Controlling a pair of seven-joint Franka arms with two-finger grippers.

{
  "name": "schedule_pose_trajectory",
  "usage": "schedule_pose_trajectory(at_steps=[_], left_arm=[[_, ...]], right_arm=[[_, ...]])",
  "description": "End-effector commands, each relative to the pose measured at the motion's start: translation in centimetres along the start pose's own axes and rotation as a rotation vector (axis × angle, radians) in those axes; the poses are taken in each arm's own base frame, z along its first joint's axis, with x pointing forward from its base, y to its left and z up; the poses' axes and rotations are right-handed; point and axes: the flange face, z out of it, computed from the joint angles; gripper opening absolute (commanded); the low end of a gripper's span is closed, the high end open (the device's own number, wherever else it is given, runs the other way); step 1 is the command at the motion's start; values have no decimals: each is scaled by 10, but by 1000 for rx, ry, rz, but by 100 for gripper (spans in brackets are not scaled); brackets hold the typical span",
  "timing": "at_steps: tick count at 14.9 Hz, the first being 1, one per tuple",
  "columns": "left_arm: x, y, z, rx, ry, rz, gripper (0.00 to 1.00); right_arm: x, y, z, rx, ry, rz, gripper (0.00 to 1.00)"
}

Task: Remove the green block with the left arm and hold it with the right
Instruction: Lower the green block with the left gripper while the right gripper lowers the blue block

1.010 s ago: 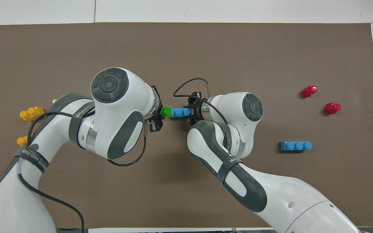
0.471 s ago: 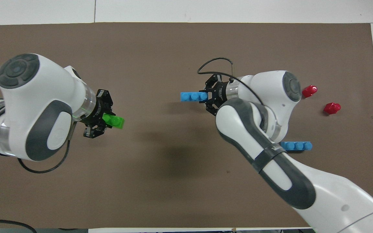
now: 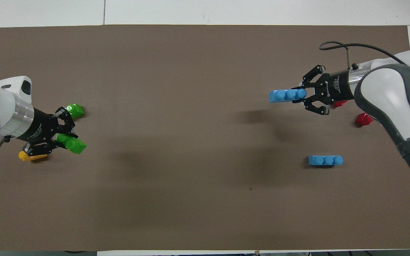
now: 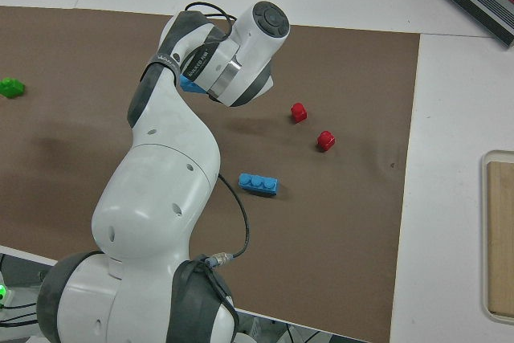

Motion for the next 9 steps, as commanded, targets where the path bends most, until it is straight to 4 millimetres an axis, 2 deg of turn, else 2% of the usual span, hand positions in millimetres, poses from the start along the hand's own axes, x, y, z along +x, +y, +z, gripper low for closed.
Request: schedule_pose_trajectory(at_steps=[1,4,6,7,9], left_arm=[[0,-25,19,-2,4,252,0],[7,-33,65,2,28,456,0],[13,-32,84,5,43,486,0],[18,-32,87,26,81,517,0],[31,-28,101,91,99,607,0]], right_arm=[[24,29,1,-29,18,-51,0],[61,47,-12,-29,41,-39,0],[78,55,-16,-28,50,-34,0],[83,57,-18,-20,56,-25,0],[99,64,-12,-23,61,-26,0]])
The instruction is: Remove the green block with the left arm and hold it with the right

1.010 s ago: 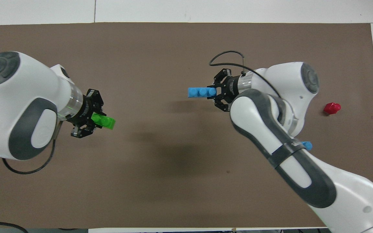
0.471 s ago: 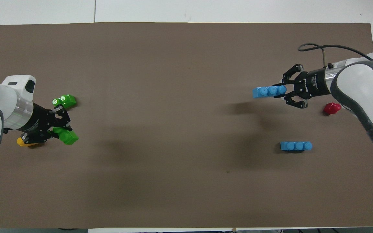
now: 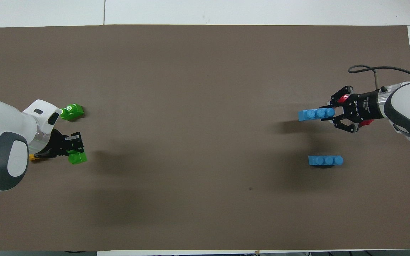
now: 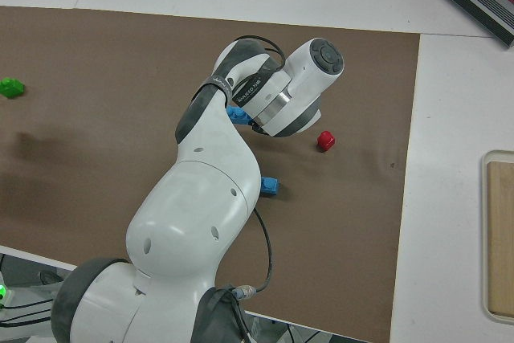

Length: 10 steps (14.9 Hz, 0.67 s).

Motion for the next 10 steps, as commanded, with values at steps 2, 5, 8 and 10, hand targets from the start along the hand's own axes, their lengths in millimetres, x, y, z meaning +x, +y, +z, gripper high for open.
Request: schedule_pose_trajectory(at_steps=[2,5,8,10], left_arm=[[20,-22,26,32,31,93,0],[27,-28,34,27,42,117,0],[31,-26,44,23,48,121,0],[32,-25,50,21,51,120,0]], right_arm=[[15,18,12,14,41,-16,0],[24,22,25,9,52,-4,0],[30,23,31,10,60,2,0],[31,24,33,11,63,4,0]])
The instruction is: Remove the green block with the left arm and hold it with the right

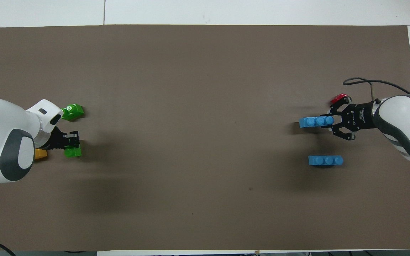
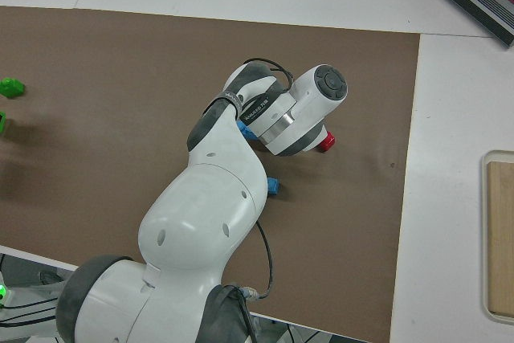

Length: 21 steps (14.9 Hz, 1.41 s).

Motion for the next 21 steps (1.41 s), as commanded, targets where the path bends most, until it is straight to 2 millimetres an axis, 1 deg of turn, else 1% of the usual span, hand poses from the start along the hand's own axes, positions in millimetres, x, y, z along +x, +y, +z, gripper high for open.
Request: schedule_pose_trajectory(at_steps=[1,4,5,6,7,8,10,11,12,14,15,16,18,19,20,21], left_arm=[[-3,-1,13,11,19,7,0],[-7,0,24,10,20,6,0],[-7,-1,25,11,16,4,7],[-7,-1,24,10,17,3,36],[-7,-1,24,10,19,4,74],[-7,2,24,12,18,10,99],[-5,3,18,12,17,7,100],[-4,4,11,12,24,7,100],[-2,5,0,15,16,9,100],[4,6,-28,19,-14,8,100],[3,8,-45,23,-20,11,100],[0,8,-56,26,-17,15,100],[-6,11,-72,28,-1,21,100],[-6,21,-77,28,9,34,100],[-2,22,-87,10,26,18,100],[0,25,-96,-5,21,-12,100]], right_arm=[[3,6,2,1,16,-21,0],[8,7,7,-2,20,-16,0],[8,6,7,2,22,-16,0],[9,7,7,3,24,-14,0],[9,7,9,2,24,-14,0],[10,8,10,0,25,-12,0],[12,7,13,5,31,-9,0],[13,7,14,6,33,-7,0],[14,8,15,4,33,-7,0],[14,6,18,10,37,-6,0],[13,6,18,10,36,-6,0],[14,6,18,9,36,-4,0],[14,6,18,11,38,-4,0],[14,6,19,11,38,-6,17],[14,6,18,11,38,-4,48],[15,6,17,13,39,-4,62]])
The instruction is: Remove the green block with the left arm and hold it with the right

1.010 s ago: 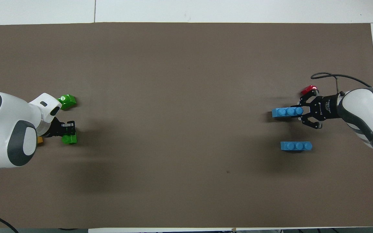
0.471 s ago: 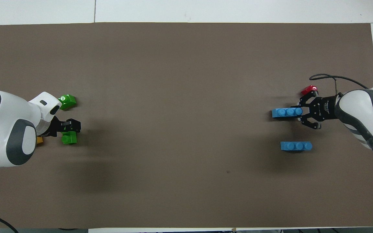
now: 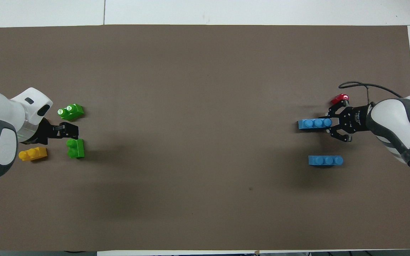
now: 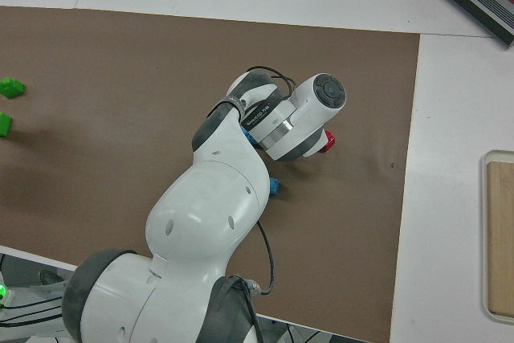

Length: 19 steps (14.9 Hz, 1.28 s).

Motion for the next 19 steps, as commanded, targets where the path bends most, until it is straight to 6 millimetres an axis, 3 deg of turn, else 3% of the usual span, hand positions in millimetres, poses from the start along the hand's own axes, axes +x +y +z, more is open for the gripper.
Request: schedule_pose_trajectory(at_steps=[1,4,6,9,14,19], left_arm=[[4,10,-35,-8,-32,-40,100],[18,7,-105,-8,-29,-25,100],[19,15,-129,-10,12,32,100],[9,13,-146,29,27,109,100],[19,10,-159,37,43,180,100],[17,33,-160,23,20,211,100]], right_arm=[[4,1,-2,14,14,-23,73],[0,-5,-11,21,7,-27,82],[-9,-12,-28,25,-11,-36,84],[-20,-22,-72,36,-33,-69,100],[-53,-40,-153,1,73,-259,100],[-107,-44,-221,-129,226,-776,100]])
